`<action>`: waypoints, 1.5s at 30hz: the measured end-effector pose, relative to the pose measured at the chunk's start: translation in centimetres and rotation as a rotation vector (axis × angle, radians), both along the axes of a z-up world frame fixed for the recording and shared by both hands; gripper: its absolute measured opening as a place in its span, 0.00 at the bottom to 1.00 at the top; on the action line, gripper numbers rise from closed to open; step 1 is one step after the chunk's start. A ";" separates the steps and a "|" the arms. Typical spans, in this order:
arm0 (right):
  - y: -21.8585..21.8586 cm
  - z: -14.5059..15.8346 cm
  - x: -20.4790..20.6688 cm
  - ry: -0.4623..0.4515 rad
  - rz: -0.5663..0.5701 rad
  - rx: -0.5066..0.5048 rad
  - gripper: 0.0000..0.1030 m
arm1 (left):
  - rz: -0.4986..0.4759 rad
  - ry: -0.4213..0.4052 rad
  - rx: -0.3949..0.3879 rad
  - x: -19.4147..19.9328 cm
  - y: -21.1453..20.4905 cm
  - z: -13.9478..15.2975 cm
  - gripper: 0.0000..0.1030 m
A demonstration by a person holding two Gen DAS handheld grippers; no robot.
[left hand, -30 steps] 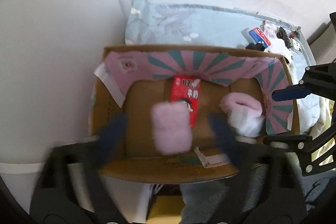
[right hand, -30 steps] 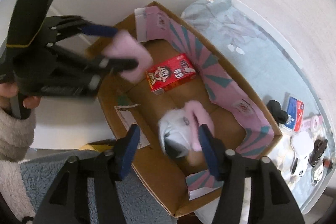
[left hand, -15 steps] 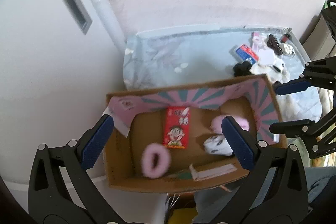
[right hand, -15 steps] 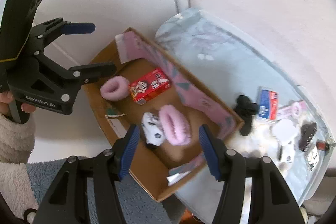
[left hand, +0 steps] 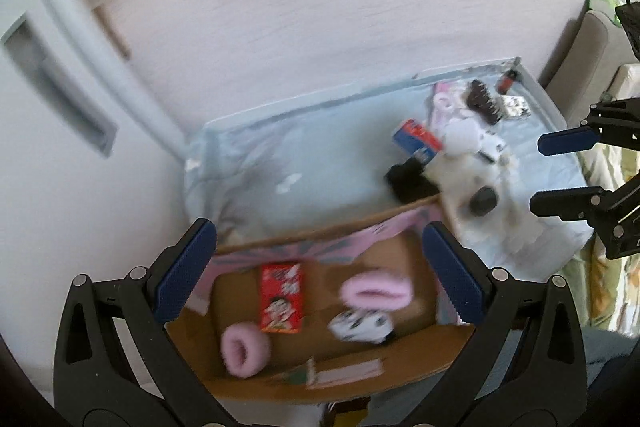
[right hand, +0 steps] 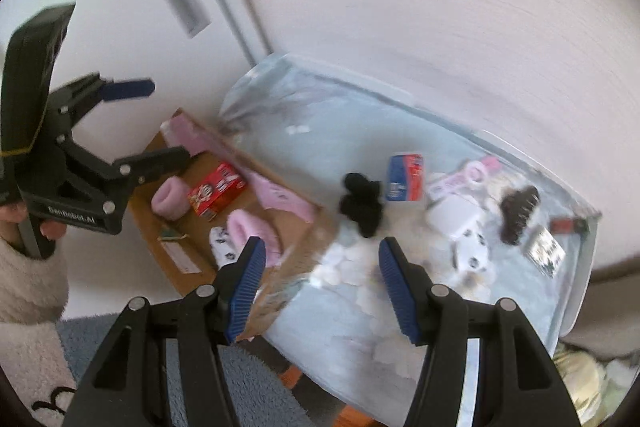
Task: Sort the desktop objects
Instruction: 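Grasp the floss box with the left tool while the right tool grasps the black hair claw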
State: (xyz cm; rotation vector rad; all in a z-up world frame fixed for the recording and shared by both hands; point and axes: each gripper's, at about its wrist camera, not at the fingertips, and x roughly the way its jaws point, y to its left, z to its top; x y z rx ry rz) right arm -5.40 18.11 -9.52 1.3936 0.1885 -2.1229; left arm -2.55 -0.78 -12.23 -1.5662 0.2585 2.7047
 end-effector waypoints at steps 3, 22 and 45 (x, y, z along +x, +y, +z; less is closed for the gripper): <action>2.3 0.2 -0.8 -0.006 -0.060 -0.025 0.53 | -0.015 -0.025 0.016 -1.8 1.8 -0.5 1.00; 14.2 -6.3 -11.7 -0.107 -0.196 0.014 0.53 | 0.068 -0.292 0.081 -16.7 8.3 -11.6 1.00; 15.0 -16.1 -19.1 -0.238 -0.178 0.089 0.53 | 0.149 -0.448 0.016 -19.5 8.1 -19.6 0.99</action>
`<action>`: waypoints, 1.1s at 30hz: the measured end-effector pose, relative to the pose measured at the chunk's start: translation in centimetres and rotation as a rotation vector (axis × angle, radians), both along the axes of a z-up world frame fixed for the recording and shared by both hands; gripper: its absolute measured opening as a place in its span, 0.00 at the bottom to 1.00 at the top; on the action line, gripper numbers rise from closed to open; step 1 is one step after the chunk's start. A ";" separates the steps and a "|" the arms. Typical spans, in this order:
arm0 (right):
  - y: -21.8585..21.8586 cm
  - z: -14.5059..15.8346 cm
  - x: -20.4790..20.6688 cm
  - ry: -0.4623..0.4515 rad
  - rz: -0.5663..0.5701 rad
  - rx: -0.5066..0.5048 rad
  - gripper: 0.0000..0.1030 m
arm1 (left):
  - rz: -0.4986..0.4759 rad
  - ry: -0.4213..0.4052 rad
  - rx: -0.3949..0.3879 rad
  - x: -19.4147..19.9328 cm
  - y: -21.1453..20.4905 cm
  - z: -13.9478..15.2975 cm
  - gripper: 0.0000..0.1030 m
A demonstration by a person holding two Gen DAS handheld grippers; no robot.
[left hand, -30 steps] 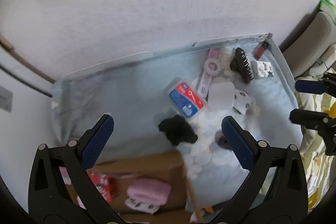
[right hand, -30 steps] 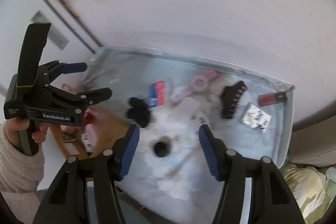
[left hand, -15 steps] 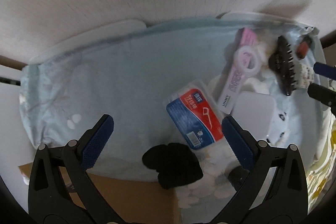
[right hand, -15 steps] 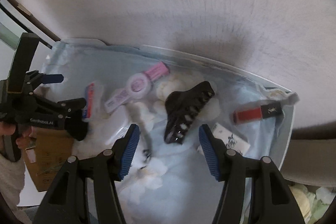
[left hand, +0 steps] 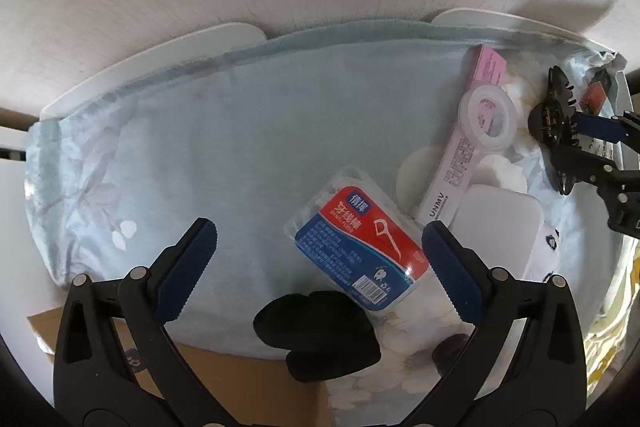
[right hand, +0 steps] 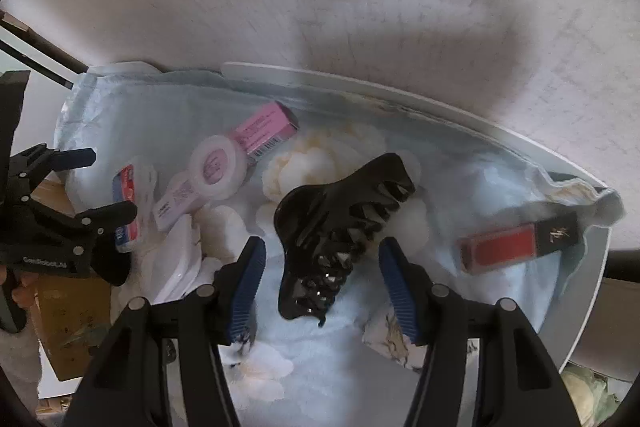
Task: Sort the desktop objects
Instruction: 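Grasp the floss box with the left tool while the right tool grasps the black hair claw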
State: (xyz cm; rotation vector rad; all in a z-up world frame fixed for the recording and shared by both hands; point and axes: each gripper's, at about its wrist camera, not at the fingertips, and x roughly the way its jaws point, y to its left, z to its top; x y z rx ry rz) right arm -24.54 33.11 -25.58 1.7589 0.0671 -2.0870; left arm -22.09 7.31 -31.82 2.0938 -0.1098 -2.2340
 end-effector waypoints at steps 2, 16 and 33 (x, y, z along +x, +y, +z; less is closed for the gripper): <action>0.0 -0.4 -0.2 -0.007 -0.002 -0.001 0.53 | 0.016 -0.023 0.006 -0.2 -0.1 -0.4 0.99; 0.5 -0.1 -0.3 0.048 0.023 0.027 0.54 | 0.174 -0.064 0.105 -0.1 -2.1 -1.9 0.85; 3.2 1.0 -1.1 0.105 0.009 0.049 0.44 | 0.182 -0.030 0.119 2.0 -3.6 -0.8 0.57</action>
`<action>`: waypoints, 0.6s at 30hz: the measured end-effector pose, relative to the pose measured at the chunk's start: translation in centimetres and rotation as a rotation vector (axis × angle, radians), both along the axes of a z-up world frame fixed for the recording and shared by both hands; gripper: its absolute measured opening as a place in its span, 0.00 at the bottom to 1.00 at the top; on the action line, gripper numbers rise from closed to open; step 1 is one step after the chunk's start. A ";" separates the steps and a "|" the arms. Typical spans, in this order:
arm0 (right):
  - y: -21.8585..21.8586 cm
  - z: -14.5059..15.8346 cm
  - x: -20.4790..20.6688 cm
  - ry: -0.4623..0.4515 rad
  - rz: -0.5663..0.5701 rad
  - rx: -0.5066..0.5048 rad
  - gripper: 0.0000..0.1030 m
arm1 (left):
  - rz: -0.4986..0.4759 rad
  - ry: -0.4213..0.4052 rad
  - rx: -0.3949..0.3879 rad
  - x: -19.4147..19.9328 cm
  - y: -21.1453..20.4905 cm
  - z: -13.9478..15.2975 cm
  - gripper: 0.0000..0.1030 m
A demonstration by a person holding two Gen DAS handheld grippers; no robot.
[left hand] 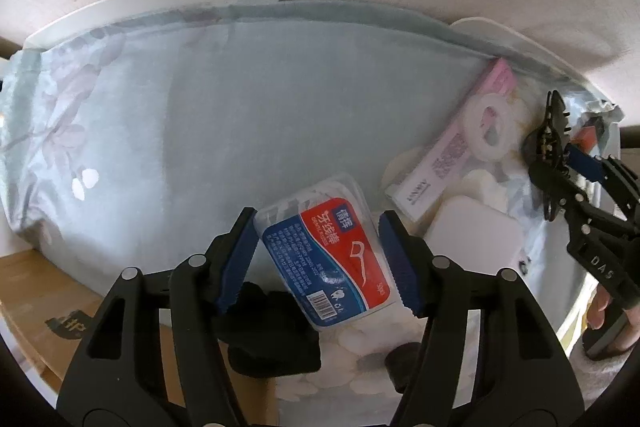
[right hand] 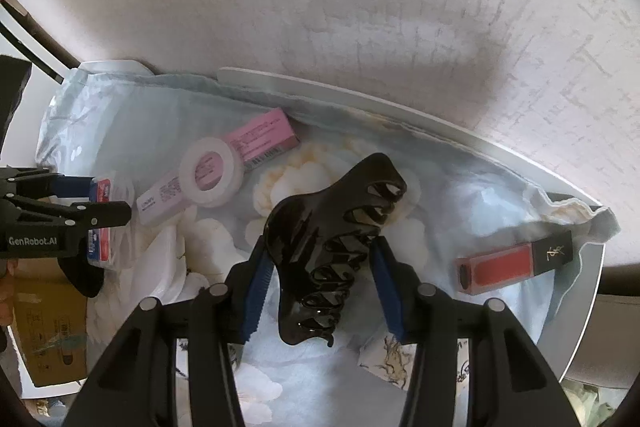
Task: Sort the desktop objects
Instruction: 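Grasp the floss box with the left tool while the right tool grasps the black hair claw, then carry the floss box and hair claw into the cardboard box and release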
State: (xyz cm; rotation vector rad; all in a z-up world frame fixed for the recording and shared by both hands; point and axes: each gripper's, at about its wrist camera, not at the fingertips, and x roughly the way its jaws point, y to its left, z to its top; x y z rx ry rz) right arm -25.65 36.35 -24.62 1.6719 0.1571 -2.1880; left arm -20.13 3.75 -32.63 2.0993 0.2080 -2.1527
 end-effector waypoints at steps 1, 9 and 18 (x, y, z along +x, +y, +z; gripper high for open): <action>0.2 0.3 0.0 0.008 0.004 0.003 0.44 | -0.003 0.009 0.003 0.0 0.0 0.4 0.57; 2.9 3.6 -0.9 0.044 -0.005 0.001 0.44 | -0.053 0.072 0.031 0.4 0.6 4.5 0.56; 3.1 9.5 1.7 0.090 -0.003 -0.002 0.44 | -0.128 0.146 0.058 0.4 4.4 12.3 0.56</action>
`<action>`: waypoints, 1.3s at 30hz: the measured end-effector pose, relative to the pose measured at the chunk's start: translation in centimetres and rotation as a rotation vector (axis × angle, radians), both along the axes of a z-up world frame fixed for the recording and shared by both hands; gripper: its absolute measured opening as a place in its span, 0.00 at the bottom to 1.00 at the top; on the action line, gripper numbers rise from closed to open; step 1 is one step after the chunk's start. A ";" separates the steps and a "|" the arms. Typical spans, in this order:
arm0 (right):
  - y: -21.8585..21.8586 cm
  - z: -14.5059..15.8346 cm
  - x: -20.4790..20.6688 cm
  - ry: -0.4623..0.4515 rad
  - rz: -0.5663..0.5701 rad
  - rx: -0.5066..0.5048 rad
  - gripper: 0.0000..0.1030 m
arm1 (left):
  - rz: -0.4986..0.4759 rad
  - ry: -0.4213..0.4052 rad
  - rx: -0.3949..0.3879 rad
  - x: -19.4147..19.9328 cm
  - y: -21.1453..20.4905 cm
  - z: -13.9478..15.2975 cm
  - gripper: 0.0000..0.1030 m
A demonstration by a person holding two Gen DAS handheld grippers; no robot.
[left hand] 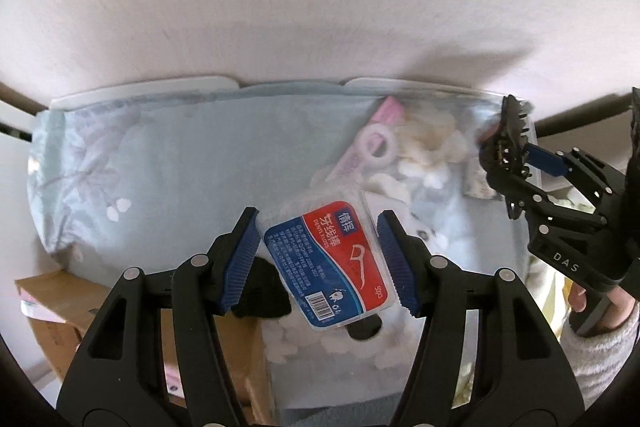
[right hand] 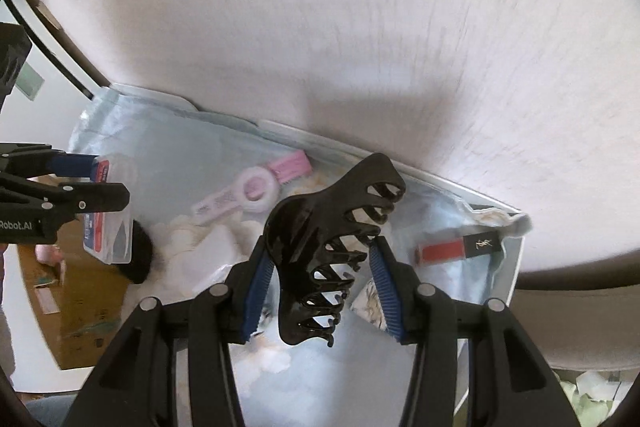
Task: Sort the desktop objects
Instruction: 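Carry the floss box and hair claw into the cardboard box and release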
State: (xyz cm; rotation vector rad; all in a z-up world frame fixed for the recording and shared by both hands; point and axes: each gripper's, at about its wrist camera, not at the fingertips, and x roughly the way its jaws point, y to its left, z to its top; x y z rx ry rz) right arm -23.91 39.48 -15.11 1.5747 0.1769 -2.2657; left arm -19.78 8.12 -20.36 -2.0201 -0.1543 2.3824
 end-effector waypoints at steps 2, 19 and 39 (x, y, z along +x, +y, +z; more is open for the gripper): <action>-0.8 1.0 1.7 0.012 0.001 -0.006 0.44 | -0.015 0.027 -0.004 0.9 -0.1 0.9 0.56; -16.7 7.3 11.5 0.087 0.192 -0.064 0.44 | 0.027 0.165 0.011 10.4 -8.5 8.0 0.56; -34.7 -0.2 18.8 -0.069 0.444 -0.073 0.44 | 0.151 0.109 -0.147 20.0 -21.4 3.8 0.56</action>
